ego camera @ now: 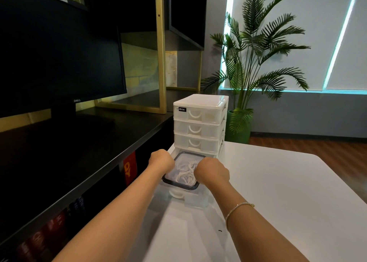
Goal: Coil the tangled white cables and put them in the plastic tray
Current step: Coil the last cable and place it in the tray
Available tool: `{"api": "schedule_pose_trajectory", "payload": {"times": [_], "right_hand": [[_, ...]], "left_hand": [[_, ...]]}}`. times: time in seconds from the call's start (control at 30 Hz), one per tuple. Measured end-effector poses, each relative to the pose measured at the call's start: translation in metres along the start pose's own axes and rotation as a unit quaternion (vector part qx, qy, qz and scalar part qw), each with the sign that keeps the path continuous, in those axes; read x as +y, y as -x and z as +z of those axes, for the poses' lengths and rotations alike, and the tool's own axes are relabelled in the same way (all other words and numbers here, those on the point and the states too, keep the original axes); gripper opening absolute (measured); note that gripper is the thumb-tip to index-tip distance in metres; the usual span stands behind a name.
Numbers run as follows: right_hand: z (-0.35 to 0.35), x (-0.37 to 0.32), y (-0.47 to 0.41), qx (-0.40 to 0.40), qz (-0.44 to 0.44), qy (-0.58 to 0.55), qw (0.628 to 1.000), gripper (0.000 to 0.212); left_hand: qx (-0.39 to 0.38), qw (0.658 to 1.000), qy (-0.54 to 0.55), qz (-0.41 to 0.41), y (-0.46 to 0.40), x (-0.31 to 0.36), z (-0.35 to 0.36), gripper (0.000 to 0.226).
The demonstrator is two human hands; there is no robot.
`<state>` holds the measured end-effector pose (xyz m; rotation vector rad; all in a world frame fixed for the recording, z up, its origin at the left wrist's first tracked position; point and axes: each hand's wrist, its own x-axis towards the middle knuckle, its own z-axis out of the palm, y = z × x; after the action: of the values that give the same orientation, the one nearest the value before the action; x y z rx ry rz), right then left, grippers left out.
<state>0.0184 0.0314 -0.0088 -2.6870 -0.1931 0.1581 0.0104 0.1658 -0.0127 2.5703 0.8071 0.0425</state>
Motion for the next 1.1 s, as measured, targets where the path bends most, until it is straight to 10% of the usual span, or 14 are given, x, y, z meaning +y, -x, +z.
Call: {"api": "schedule_pose_trajectory", "payload": {"times": [1.1], "right_hand": [[0.010,0.008,0.004,0.037,0.015,-0.099,0.994,0.026]], "left_hand": [[0.039,0.999,-0.018,-0.002,0.014,0.010,0.004,0.028]]}}
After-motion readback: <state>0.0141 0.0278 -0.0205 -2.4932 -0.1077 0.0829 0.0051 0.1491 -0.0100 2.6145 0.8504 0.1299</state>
